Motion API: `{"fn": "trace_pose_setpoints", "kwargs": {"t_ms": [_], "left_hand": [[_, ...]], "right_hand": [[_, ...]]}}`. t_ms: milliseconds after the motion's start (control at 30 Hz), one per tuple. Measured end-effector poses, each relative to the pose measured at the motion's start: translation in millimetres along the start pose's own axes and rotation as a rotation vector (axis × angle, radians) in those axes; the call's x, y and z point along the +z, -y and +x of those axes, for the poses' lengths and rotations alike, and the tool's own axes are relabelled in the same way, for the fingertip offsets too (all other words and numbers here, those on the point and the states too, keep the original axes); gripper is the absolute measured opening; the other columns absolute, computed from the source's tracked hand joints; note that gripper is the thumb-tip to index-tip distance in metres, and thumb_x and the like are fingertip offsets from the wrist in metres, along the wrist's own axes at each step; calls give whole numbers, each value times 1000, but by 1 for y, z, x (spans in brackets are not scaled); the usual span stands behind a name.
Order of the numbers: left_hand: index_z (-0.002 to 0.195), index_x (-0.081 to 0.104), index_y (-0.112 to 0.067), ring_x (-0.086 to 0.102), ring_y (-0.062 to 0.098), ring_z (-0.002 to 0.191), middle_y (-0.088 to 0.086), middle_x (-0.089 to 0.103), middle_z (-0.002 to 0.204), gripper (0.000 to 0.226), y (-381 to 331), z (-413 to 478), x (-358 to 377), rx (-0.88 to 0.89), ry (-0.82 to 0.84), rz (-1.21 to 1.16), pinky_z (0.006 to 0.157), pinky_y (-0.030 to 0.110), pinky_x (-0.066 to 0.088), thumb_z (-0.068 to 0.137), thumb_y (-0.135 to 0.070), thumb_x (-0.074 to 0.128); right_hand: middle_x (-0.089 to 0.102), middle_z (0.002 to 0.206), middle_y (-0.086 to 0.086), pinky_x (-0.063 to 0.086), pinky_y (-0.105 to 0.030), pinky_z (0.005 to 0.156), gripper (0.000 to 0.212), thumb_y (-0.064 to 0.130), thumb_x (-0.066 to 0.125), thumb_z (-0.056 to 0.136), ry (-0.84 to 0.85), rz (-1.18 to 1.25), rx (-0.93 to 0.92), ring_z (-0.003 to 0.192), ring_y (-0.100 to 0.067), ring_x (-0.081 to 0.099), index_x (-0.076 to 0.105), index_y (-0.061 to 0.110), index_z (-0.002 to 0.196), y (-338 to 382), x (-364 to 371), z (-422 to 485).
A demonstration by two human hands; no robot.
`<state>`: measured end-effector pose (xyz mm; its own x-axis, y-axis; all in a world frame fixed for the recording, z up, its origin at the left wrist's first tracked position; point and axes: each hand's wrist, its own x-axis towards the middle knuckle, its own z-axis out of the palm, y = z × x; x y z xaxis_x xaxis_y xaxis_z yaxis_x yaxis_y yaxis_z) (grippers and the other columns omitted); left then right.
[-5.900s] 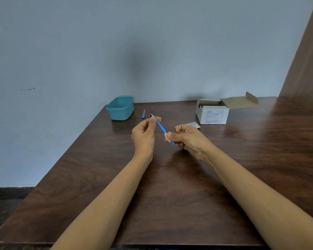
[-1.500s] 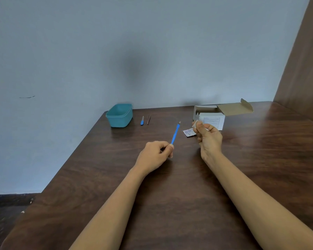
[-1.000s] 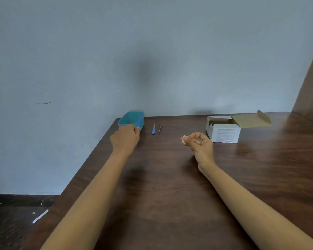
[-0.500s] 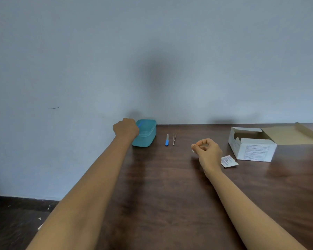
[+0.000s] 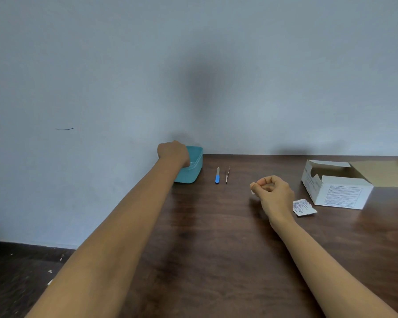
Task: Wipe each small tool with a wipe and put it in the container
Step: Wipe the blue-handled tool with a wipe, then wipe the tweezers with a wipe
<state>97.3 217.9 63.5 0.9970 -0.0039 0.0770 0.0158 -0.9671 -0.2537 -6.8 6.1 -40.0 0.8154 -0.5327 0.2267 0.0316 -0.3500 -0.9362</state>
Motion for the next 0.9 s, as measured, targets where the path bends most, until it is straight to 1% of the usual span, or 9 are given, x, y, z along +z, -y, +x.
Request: {"fn": "trace_pose_setpoints", "kwargs": {"t_ms": [100,167,333,400,533,633,700,800,900], "left_hand": [[116,57,-15,59,20,105,1,55,105,29,-3,-1,-2,5,15,-2,75,25,37,91,-26,48],[115,58,-15,60,20,106,1,57,109,29,-4,-2,-5,6,26,-5,77,26,38,90,-25,48],[109,62,-13,62,19,99,-2,40,74,24,-3,1,-5,-6,-67,16,72,24,38,89,-16,48],[110,61,-14,61,19,99,-1,41,75,23,-3,1,-1,-11,-67,21,72,24,38,90,-18,50],[115,59,-15,61,18,101,-1,53,96,27,-6,5,6,-37,5,-13,73,24,39,92,-28,53],[110,61,-16,62,18,98,-2,51,90,27,-7,7,5,-49,-12,-31,69,25,37,91,-35,58],[106,61,-14,62,18,97,0,51,91,24,-8,7,2,-58,-64,-37,69,25,36,90,-32,60],[102,62,-9,62,23,98,5,60,105,15,-21,3,-2,-22,-248,-109,64,26,33,93,-17,53],[98,62,-5,62,28,93,10,63,102,23,-45,-13,-12,65,-437,-241,64,29,32,97,-19,43]], "right_hand": [[68,72,1,47,-30,67,13,24,74,78,6,2,5,73,-16,64,63,19,75,0,0,0],[68,73,1,46,-29,66,13,24,74,78,8,1,7,74,-16,64,63,19,76,1,0,0],[68,76,0,43,-27,62,12,25,74,78,23,-12,12,74,-14,64,63,19,78,2,-1,-1],[68,76,1,41,-26,59,13,26,74,79,23,-20,14,74,-14,64,63,19,79,3,-1,-1],[68,75,1,40,-25,57,13,26,74,79,21,-23,15,72,-13,63,62,19,77,4,-1,-2],[68,75,2,40,-24,57,13,26,74,79,23,-25,11,71,-11,61,62,20,77,4,-2,-3],[67,74,2,39,-22,56,13,26,74,80,22,-15,10,71,-9,61,62,19,78,4,-2,-3],[68,74,3,42,-21,59,14,25,75,79,0,31,8,73,-11,63,63,18,79,4,-2,-3],[69,71,3,47,-23,67,15,23,76,79,-19,111,-3,72,-11,66,62,17,80,4,-2,-5]]}}
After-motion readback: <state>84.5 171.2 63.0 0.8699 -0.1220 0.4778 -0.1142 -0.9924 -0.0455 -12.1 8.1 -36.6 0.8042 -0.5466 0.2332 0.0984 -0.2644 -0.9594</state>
